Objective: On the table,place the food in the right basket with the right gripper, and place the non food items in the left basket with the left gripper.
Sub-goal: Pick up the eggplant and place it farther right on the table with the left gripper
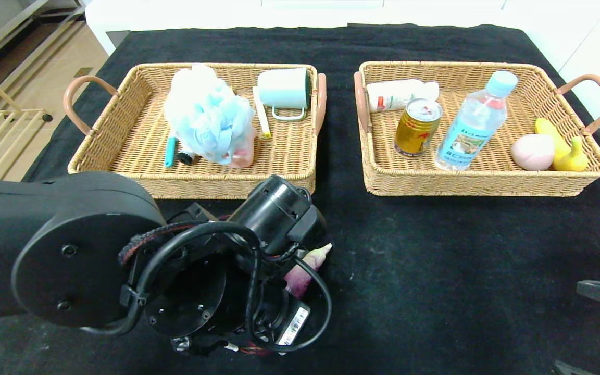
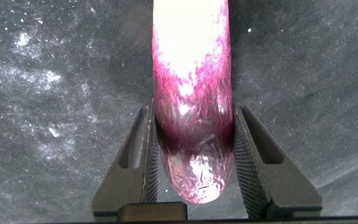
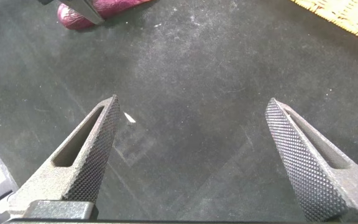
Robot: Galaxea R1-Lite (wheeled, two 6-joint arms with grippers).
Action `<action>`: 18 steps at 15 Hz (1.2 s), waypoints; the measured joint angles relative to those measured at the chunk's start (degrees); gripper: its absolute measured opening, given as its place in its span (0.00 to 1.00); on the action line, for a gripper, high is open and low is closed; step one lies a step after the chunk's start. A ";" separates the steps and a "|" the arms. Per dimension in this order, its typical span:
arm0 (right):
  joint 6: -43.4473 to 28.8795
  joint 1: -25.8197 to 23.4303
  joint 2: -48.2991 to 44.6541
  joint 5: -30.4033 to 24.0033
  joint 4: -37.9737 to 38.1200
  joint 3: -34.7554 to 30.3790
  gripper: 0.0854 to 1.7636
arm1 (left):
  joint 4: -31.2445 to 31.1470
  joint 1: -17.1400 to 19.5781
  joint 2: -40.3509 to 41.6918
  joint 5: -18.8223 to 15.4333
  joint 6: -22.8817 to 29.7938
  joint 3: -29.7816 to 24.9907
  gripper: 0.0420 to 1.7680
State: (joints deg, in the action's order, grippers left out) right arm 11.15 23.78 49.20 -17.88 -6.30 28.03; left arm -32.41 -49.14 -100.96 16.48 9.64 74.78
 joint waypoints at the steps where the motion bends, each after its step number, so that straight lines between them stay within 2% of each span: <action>1: 0.26 0.06 -0.04 -0.02 0.02 -0.05 0.97 | -0.05 0.00 0.13 -0.06 0.17 0.00 0.42; 7: 0.74 0.06 -0.96 -0.11 0.05 0.37 0.97 | 1.05 0.02 3.97 -1.16 0.61 0.74 0.42; 10: 0.72 -0.04 -1.16 0.11 0.00 0.63 0.97 | 4.45 -0.11 4.68 -4.04 0.69 2.54 0.42; 13: 0.69 -0.41 -1.66 0.17 0.02 1.21 0.97 | 4.72 -1.63 2.97 -4.67 0.80 6.56 0.42; 18: 0.69 -0.57 -4.30 -0.09 0.13 2.36 0.97 | 4.33 -5.77 -3.74 -4.52 0.83 16.57 0.42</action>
State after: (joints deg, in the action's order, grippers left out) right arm 11.85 23.21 44.90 -17.97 -6.17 30.39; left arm -28.09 -54.91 -104.70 11.96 10.47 91.34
